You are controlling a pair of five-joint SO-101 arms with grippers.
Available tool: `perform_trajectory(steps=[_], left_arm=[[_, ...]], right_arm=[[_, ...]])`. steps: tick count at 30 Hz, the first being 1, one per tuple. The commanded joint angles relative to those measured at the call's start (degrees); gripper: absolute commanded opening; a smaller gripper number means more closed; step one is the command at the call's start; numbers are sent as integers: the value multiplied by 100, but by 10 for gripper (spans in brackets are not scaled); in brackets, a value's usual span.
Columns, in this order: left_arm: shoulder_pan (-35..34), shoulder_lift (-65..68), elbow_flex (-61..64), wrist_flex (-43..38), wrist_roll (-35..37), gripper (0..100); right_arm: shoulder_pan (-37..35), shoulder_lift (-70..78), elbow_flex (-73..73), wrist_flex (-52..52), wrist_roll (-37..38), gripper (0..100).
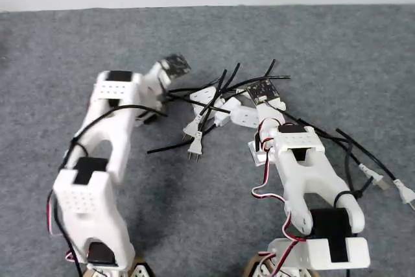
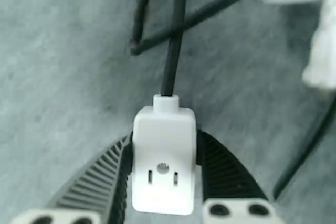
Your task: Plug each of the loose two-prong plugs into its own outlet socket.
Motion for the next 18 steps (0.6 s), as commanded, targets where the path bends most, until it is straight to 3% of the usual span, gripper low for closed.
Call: perform_trajectory(steps=[1,10,18], left_arm=[[-369,-1125,-101,686,-18,13],[-1002,-2347,-92,2479,-18,13],[-2303,-2778,-75,2910,-18,13]], right_arm=[[-66,-198,-62,-110,62,406],[-75,-198,-53,-110,70,406],[-75,-198,-53,-101,70,406]])
